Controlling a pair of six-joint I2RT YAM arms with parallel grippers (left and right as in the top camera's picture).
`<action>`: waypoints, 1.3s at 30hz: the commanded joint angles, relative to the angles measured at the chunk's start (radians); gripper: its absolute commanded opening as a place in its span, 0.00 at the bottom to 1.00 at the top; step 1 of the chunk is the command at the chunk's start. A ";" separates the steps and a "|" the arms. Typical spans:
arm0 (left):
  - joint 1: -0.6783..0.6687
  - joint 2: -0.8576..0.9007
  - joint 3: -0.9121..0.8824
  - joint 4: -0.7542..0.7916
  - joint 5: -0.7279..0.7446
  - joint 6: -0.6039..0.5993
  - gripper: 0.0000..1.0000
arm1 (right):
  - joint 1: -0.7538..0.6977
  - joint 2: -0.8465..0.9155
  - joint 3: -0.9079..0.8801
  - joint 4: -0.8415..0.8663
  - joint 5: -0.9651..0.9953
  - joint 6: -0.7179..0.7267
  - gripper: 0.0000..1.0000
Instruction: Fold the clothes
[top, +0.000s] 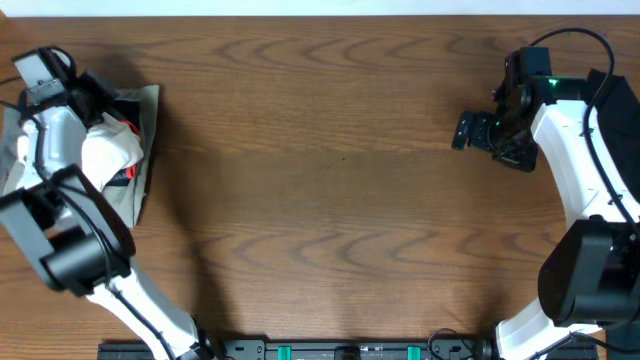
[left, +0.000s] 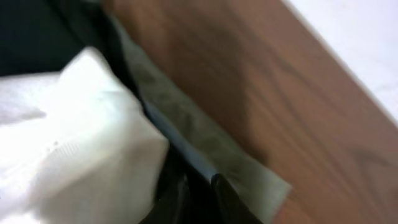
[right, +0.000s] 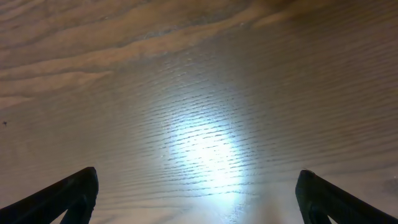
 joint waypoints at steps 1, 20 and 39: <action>0.004 -0.205 0.017 -0.037 0.023 0.031 0.17 | 0.002 -0.002 0.006 -0.002 -0.023 -0.011 0.99; 0.041 -0.303 -0.094 -0.449 -0.041 0.086 0.09 | 0.002 -0.002 0.006 -0.001 -0.023 -0.011 0.99; 0.056 -0.084 -0.163 -0.241 0.299 0.222 0.06 | 0.002 -0.002 0.006 0.000 -0.023 -0.011 0.99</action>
